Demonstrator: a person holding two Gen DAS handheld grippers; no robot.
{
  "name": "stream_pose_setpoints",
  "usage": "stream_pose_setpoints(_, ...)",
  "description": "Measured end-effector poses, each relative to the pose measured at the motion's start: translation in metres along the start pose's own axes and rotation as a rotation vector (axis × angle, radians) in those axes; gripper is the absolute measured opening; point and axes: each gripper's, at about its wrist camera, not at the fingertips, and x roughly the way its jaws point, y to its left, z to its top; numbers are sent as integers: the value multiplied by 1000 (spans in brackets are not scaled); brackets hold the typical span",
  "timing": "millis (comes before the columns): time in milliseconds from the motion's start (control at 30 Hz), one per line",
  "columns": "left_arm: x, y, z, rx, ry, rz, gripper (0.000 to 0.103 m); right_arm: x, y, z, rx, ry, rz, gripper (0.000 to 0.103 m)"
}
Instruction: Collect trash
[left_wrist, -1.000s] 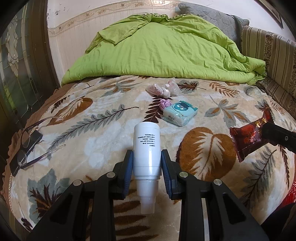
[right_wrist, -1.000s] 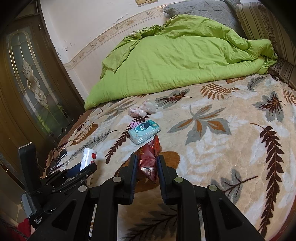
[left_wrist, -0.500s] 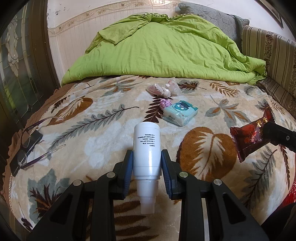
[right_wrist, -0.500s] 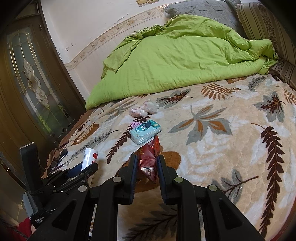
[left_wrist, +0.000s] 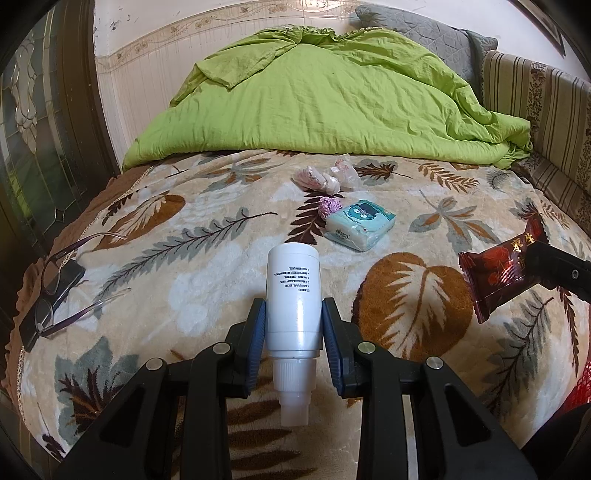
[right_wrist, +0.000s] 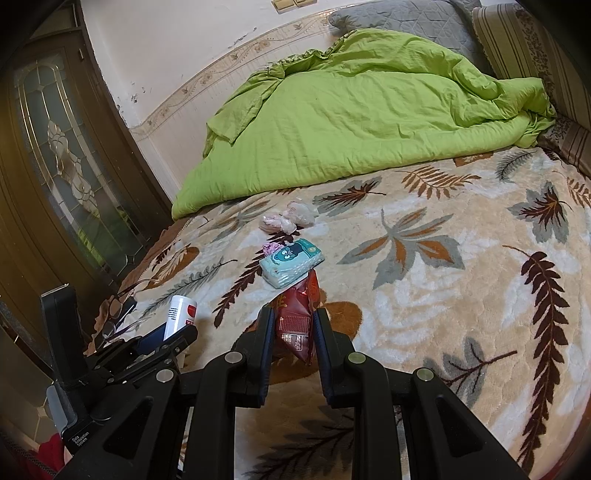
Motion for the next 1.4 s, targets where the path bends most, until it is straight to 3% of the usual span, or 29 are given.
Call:
stream_pose_setpoints(833,2,-1,-2,-6,3,-24,29,0,0,1,10,-4,6,23)
stream_pose_setpoints(1000,-9,-12,-2,10,1,-144,29,-16,-9,4,81,-30,11,23)
stream_pose_setpoints(1167,-33,-40,4,73,-1,-257,29,-69,-31,1,108,-77,-32,23)
stream_pose_setpoints(1300,-61,-91,9,147,21,-425,29,-131,-64,-10,164,-126,-114,23)
stream_pose_setpoints(1400,-82,-133,12,215,44,-557,29,-187,-96,-25,223,-171,-222,23)
